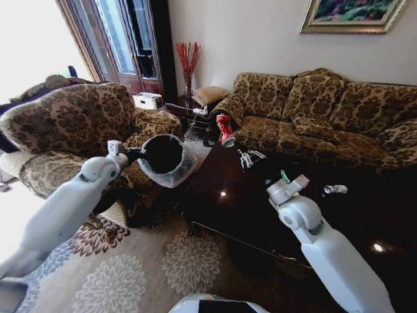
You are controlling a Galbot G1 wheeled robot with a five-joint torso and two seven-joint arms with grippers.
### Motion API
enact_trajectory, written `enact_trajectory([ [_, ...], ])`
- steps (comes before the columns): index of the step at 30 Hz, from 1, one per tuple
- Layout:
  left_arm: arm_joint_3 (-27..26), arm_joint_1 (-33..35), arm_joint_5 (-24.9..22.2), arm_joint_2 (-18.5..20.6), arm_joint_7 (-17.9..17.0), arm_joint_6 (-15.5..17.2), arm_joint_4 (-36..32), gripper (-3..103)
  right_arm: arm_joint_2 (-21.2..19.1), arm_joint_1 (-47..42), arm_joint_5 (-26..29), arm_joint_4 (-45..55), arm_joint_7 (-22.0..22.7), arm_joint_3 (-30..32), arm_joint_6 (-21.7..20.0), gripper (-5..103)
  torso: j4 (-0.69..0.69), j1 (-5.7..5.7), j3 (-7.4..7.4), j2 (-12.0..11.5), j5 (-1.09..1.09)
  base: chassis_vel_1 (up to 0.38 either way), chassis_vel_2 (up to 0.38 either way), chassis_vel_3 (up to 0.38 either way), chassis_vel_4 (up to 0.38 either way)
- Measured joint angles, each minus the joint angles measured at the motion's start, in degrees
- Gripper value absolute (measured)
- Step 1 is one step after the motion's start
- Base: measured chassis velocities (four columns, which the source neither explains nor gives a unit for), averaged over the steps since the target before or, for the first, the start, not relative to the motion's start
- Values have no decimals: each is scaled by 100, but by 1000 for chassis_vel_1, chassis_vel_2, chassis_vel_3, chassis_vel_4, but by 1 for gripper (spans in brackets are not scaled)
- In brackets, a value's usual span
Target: Move to the front of the table and place the trash on the table into the trash bin.
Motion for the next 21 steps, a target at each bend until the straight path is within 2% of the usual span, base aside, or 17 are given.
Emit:
enact_trajectory([
  [1, 212, -288, 16, -155, -6, 12, 181, 2, -22, 209, 87, -38, 8, -166, -61, 2, 1, 0, 0, 0, 2, 0, 0, 0, 0],
  [2, 212, -288, 16, -155, -6, 12, 181, 2, -22, 209, 87, -38, 8, -166, -61, 2, 1, 0, 0, 0, 2, 0, 0, 0, 0],
  [3, 394, -595, 28, -348, -20, 69, 335, 2, -11, 579, 142, -193, 17, -449, -121, 2, 0, 1, -1, 0, 0, 0, 0, 0, 0],
  [6, 633, -911, 39, -597, -80, 187, 506, 2, 119, 1162, 102, -546, 78, -1003, -149, 2, 0, 1, 0, 0, 0, 0, 0, 0, 0],
  [7, 633, -911, 39, -597, -80, 187, 506, 2, 119, 1162, 102, -546, 78, -1003, -149, 2, 0, 1, 0, 0, 0, 0, 0, 0, 0],
  [9, 757, -1074, 57, -715, -104, 328, 568, 2, 363, 1563, -38, -952, 191, -1446, -163, 2, 2, 1, 0, 0, -2, 0, 0, 0, 0],
  [13, 782, -1130, 62, -731, -102, 374, 566, 2, 564, 1775, -179, -1213, 225, -1632, -198, 2, 4, 1, 0, 0, -2, 0, 0, 0, 0],
  [14, 784, -1144, 72, -727, -99, 397, 565, 2, 724, 1906, -300, -1454, 282, -1749, -265, 2, 4, 0, -1, 0, -3, 0, 0, 0, 0],
  [21, 744, -1116, 317, -686, 74, 406, 587, 2, 967, 2075, -569, -1938, 533, -2039, -334, 2, 3, -1, -1, 0, -1, 0, 0, 0, 0],
])
